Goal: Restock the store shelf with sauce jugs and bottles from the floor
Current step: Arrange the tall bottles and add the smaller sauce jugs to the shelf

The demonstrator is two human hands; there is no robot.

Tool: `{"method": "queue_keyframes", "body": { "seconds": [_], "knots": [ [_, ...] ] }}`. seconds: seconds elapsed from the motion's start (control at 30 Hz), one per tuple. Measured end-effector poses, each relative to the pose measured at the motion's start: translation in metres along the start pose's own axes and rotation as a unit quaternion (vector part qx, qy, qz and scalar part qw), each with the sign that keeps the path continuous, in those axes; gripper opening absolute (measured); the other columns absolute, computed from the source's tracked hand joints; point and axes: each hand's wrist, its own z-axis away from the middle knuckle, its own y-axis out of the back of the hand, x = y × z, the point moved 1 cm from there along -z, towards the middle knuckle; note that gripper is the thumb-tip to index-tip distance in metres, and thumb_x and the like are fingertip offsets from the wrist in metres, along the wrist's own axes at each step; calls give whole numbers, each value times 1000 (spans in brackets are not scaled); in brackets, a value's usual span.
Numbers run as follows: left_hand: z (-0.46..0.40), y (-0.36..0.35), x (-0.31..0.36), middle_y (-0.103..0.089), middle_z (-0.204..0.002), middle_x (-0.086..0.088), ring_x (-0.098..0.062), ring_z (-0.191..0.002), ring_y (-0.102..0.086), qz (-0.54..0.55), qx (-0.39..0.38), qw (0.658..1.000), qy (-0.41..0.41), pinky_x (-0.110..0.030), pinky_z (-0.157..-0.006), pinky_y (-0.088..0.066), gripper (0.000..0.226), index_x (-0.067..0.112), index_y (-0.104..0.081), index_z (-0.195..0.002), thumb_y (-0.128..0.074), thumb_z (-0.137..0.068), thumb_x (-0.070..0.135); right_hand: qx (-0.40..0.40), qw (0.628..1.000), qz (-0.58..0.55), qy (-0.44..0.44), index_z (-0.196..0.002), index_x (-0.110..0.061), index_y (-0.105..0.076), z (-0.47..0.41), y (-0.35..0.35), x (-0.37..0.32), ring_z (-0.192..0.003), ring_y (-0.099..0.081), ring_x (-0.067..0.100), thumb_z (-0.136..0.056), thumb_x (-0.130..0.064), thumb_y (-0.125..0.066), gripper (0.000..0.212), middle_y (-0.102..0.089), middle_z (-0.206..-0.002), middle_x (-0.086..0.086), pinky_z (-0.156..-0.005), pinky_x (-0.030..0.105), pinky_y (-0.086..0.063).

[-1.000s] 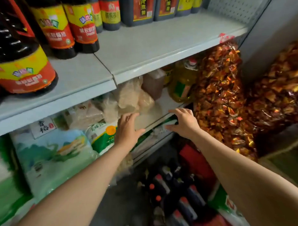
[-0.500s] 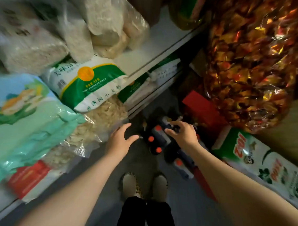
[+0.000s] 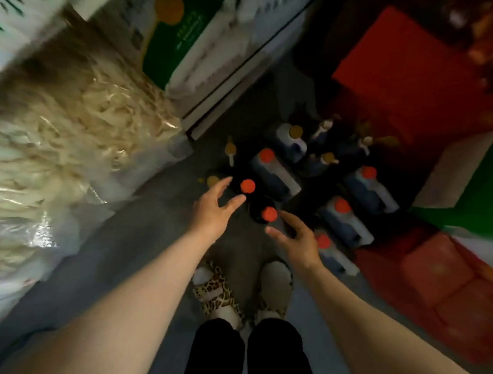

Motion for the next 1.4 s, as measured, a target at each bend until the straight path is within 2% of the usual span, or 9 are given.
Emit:
{"method": "queue_keyframes", "body": {
  "seconds": [0.13, 0.33, 0.57, 0.7, 0.8, 1.03, 1.2, 1.3, 1.4],
  "knots": [
    [-31, -29, -26, -46, -151, 6, -14, -139, -42, 12, -9, 1000, -13, -40, -113, -39, 67, 47, -41, -144, -74, -85, 44, 6, 997, -63, 42, -128, -42, -56, -26, -19, 31, -132, -51, 4, -82, -29, -83, 55, -60, -135, -15, -103, 20, -44],
    [-55, -51, -42, -53, -145, 7, -13, -135, -49, 21, -9, 998, -59, -38, -112, -42, 60, 48, -48, -139, -74, -86, 38, 16, 991, -89, 94, -131, -51, -60, -44, -33, 44, -135, -50, 4, -83, -43, -79, 53, -60, -139, -14, -116, 43, -41],
    [-65, -59, -28, -57, -133, 11, -8, -128, -50, 9, -21, 996, -85, -2, -96, -35, 42, 34, -58, -123, -74, -88, 19, 7, 990, -113, 88, -124, -54, -64, -50, -36, 44, -134, -51, 5, -75, -55, -77, 51, -63, -137, -14, -117, 46, -38],
    [-65, -51, -24, -63, -124, 10, -13, -121, -57, -18, -26, 996, -86, -21, -103, -42, 41, 28, -62, -123, -77, -85, 21, 3, 989, -126, 82, -118, -51, -68, -53, -25, 34, -131, -55, 5, -76, -44, -83, 45, -66, -134, -12, -116, 43, -42],
    [-52, -37, -13, -67, -117, 8, -13, -114, -61, -35, -30, 996, -79, -30, -99, -47, 41, 30, -61, -123, -77, -85, 28, -12, 985, -158, 64, -119, -33, -70, -46, -7, 18, -121, -65, 11, -82, -24, -82, 40, -74, -120, -7, -110, 43, -48],
    [35, 15, 54, -67, -108, 5, -17, -109, -62, -34, -14, 999, -37, -29, -90, -45, 29, 26, -63, -112, -73, -87, 39, -19, 991, -126, 35, -120, -14, -71, 32, 54, -64, -102, -70, 4, -88, -24, -75, 34, -77, -107, -6, -91, 28, -52],
    [114, 71, 137, -73, -102, -3, -23, -99, -67, 9, 36, 998, -53, -46, -91, -52, 62, 22, -68, -103, -58, -68, 72, -22, 994, -83, 67, -117, -12, -74, 116, 94, -164, -99, -71, 12, -86, -39, -74, 41, -78, -104, -2, -87, 36, -57],
    [162, 109, 197, -72, -89, -4, -26, -90, -68, 11, 62, 996, -71, -46, -81, -53, 61, 23, -69, -92, -53, -68, 77, -21, 989, -99, 104, -114, -5, -73, 176, 116, -234, -92, -67, 14, -92, -31, -70, 34, -76, -99, 5, -85, 39, -55],
    [210, 152, 271, -68, -76, -5, -25, -75, -64, 19, 77, 992, -96, -37, -66, -49, 45, 19, -69, -84, -61, -85, 63, -17, 980, -94, 173, -102, -8, -76, 239, 135, -314, -88, -66, 14, -87, -42, -68, 38, -76, -91, 1, -84, 34, -51]
  ]
}}
